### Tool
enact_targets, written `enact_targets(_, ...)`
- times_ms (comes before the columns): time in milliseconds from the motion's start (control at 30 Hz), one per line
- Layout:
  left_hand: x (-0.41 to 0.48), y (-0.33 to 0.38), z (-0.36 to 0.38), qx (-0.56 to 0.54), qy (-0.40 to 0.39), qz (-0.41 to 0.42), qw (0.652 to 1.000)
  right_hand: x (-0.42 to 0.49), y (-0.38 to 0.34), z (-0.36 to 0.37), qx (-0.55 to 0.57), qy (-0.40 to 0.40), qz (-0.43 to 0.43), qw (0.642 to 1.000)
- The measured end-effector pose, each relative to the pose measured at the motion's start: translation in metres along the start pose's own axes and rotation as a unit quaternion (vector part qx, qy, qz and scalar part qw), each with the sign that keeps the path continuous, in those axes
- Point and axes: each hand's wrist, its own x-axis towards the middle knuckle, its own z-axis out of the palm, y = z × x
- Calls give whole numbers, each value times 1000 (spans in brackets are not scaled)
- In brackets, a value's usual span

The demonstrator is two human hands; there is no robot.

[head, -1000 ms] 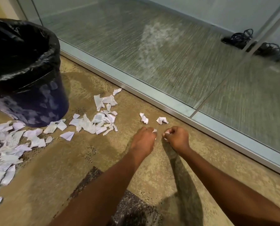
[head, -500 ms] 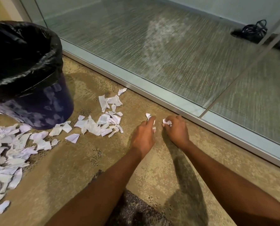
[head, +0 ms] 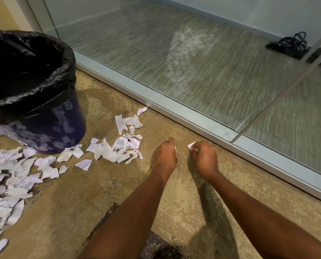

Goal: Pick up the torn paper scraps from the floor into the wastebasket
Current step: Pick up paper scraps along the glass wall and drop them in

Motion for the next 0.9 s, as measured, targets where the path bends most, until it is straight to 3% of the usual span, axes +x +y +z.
enact_targets(133, -12, -13, 3, -76, 14, -11, 997, 0, -12, 2, 30, -33, 41, 998)
enact_targets(200, -20, -19, 0, -155, 13, -69, 985, -4, -26, 4, 73, -60, 76, 993)
enact_targets(300, -31, -12, -23, -352, 12, -226, 908, -17, -58, 5, 204, -128, 144, 960)
enact_targets(333, -32, -10, -32, -403, 13, -272, 873, -19, -70, 3, 265, -154, 179, 935)
enact_targets(400, -33, -11, -49, -454, 23, -305, 837, -21, -92, -6, 373, -186, 236, 878)
enact_targets(467, -34, -13, -68, -476, 30, -310, 823, -21, -112, -21, 439, -205, 265, 834)
enact_targets(600, -35, -14, -113, -486, 53, -294, 821, -20, -151, -54, 496, -223, 251, 801)
enact_targets(700, -44, 6, -174, -494, 113, -235, 830, -11, -183, -73, 518, -212, 191, 807)
enact_targets(900, -49, 26, -299, -495, 155, -133, 845, 6, -271, -135, 563, -184, 67, 803)
